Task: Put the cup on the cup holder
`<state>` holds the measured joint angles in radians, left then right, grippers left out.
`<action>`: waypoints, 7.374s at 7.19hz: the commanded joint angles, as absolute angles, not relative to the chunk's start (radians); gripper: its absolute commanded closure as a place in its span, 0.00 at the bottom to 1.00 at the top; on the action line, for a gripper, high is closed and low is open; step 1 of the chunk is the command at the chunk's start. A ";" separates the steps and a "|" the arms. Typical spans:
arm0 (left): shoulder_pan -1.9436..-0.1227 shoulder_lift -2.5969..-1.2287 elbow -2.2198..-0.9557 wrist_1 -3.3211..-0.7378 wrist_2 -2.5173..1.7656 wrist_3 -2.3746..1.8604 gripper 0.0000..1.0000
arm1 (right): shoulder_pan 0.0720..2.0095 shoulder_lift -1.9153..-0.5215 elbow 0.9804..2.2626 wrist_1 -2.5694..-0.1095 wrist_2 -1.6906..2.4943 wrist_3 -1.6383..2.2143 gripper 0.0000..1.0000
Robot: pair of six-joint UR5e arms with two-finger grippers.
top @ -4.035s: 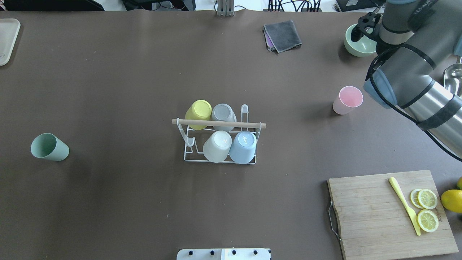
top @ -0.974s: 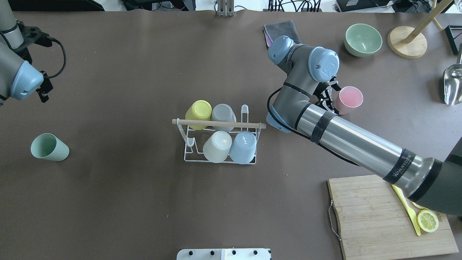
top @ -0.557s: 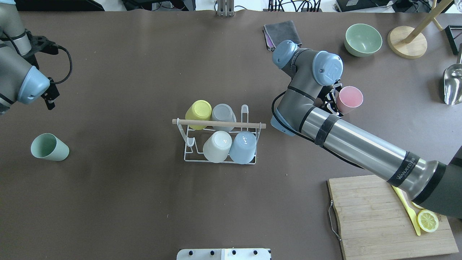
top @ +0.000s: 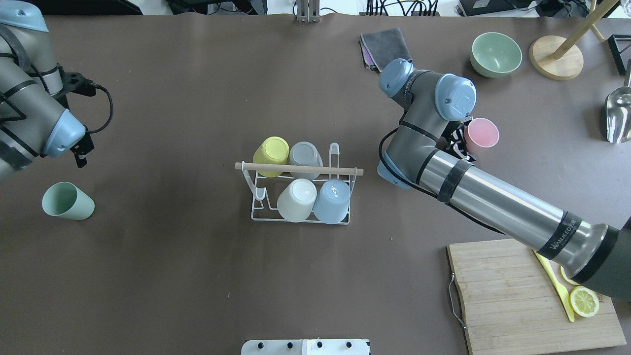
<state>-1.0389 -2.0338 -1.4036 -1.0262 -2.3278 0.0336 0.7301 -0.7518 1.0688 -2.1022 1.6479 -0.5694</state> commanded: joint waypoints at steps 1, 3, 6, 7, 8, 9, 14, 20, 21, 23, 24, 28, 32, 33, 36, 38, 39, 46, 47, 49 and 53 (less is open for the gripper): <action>-1.022 -2.046 -1.367 -1.020 -2.361 0.023 0.02 | 0.733 -0.773 1.088 -2.089 1.647 -0.574 0.00; -1.017 -2.058 -1.356 -1.009 -2.364 0.012 0.02 | 0.733 -0.776 1.088 -2.089 1.647 -0.574 0.00; -0.985 -2.079 -1.344 -0.948 -2.362 -0.034 0.02 | 0.735 -0.782 1.089 -2.088 1.647 -0.575 0.00; -0.977 -2.079 -1.326 -0.950 -2.361 -0.034 0.02 | 0.736 -0.787 1.094 -2.088 1.647 -0.577 0.00; -0.973 -2.076 -1.322 -0.950 -2.358 -0.025 0.02 | 0.736 -0.790 1.097 -2.088 1.647 -0.577 0.00; -0.966 -2.071 -1.322 -0.950 -2.356 -0.023 0.02 | 0.736 -0.793 1.101 -2.088 1.647 -0.577 0.00; -0.928 -2.074 -1.261 -0.910 -2.355 0.068 0.02 | 0.741 -0.801 1.104 -2.082 1.637 -0.577 0.01; -0.930 -2.080 -1.252 -0.873 -2.359 0.078 0.02 | 0.727 -0.798 1.104 -2.091 1.606 -0.545 1.00; -0.930 -2.080 -1.252 -0.871 -2.361 0.078 0.02 | 0.732 -0.799 1.104 -2.091 1.603 -0.548 1.00; -0.930 -2.080 -1.243 -0.871 -2.364 0.078 0.02 | 0.745 -0.795 1.108 -2.094 1.579 -0.566 1.00; -0.930 -2.080 -1.243 -0.871 -2.367 0.072 0.02 | 0.747 -0.790 1.124 -2.124 1.575 -0.568 1.00; -0.927 -2.086 -1.227 -0.871 -2.382 0.066 0.02 | 0.842 -0.828 1.323 -2.198 1.592 -0.563 1.00; -0.919 -2.088 -1.209 -0.871 -2.382 0.067 0.02 | 1.059 -0.991 1.492 -2.086 1.829 -0.617 1.00; -0.916 -2.089 -1.207 -0.871 -2.384 0.066 0.02 | 1.127 -1.033 1.497 -2.013 1.920 -0.646 1.00; -0.905 -2.103 -1.195 -0.870 -2.382 0.066 0.02 | 1.178 -1.129 1.633 -1.979 2.081 -0.573 1.00; -0.899 -2.103 -1.193 -0.862 -2.381 0.066 0.02 | 1.192 -1.162 1.626 -1.842 2.198 -0.545 1.00; -0.899 -2.102 -1.195 -0.861 -2.379 0.067 0.02 | 1.192 -1.189 1.620 -1.734 2.236 -0.428 1.00; -0.899 -2.097 -1.195 -0.848 -2.378 0.077 0.53 | 1.152 -1.174 1.522 -1.331 2.373 -0.405 1.00; -0.902 -2.097 -1.195 -0.847 -2.378 0.077 0.86 | 1.146 -1.167 1.511 -1.292 2.385 -0.402 1.00; -0.908 -2.097 -1.204 -0.810 -2.375 0.096 1.00 | 1.127 -1.141 1.508 -1.281 2.385 -0.419 1.00; -0.992 -2.100 -1.326 -0.707 -2.306 0.242 1.00 | 1.153 -1.114 1.491 -1.259 2.465 -0.514 1.00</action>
